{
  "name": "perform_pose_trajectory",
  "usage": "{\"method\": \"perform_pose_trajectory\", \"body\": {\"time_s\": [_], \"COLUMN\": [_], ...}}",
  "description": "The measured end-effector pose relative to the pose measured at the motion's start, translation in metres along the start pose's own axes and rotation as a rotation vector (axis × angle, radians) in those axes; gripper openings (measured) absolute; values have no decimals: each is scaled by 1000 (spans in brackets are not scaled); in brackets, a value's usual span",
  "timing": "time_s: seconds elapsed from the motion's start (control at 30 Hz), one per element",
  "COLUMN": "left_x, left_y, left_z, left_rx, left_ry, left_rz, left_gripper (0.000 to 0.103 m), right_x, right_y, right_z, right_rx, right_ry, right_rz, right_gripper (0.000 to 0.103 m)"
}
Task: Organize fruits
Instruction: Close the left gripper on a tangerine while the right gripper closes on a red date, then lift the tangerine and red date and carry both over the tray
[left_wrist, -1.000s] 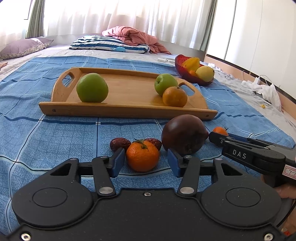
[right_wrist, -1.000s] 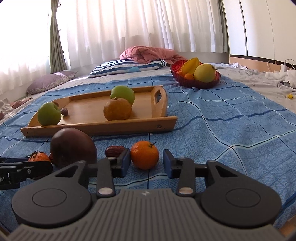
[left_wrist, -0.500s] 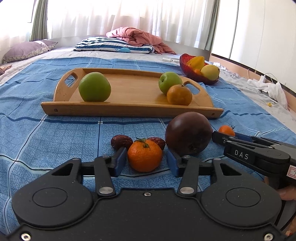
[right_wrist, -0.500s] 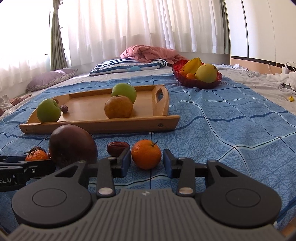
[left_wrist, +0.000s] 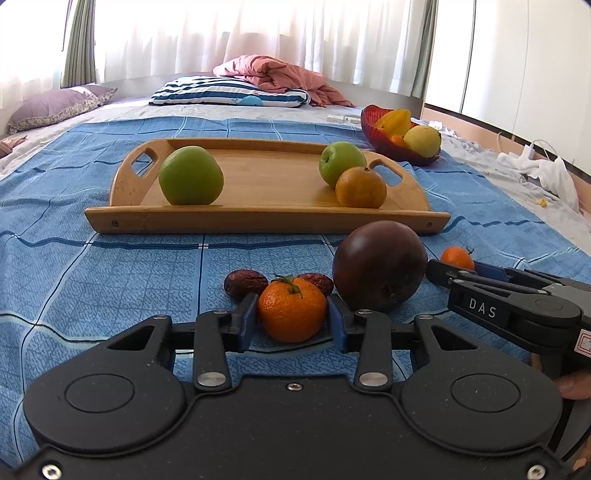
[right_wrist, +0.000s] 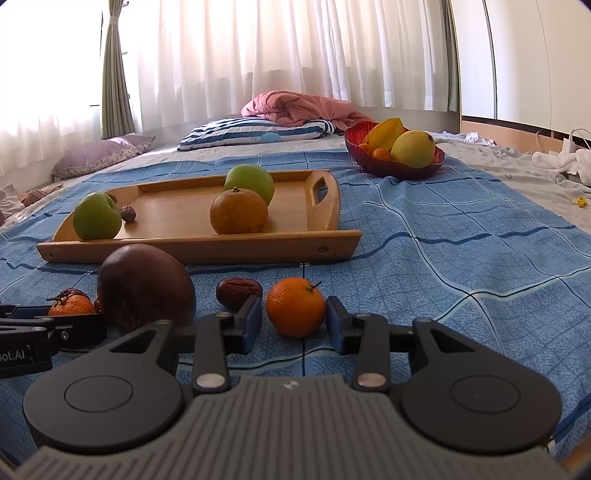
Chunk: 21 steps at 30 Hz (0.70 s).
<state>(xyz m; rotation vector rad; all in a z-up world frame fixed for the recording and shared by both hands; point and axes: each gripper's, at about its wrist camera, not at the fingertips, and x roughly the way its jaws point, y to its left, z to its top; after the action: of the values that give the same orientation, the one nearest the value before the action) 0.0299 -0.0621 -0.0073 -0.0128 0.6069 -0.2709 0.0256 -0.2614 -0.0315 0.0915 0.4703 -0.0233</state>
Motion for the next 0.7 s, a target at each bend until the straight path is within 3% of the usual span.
{"method": "perform_pose_trajectory", "body": {"time_s": [0.23, 0.7], "left_x": [0, -9], "left_y": [1, 9], "left_z": [1, 15], "left_rx": [-7, -4], "left_ry": [1, -43], "left_rz": [1, 14], "left_gripper": [38, 37], "right_x": [-1, -6], "right_y": [-1, -4], "right_z": [0, 5], "right_rx": [4, 27], "right_ry": [-3, -14], "right_rz": [-9, -10], "right_gripper": [37, 37]}}
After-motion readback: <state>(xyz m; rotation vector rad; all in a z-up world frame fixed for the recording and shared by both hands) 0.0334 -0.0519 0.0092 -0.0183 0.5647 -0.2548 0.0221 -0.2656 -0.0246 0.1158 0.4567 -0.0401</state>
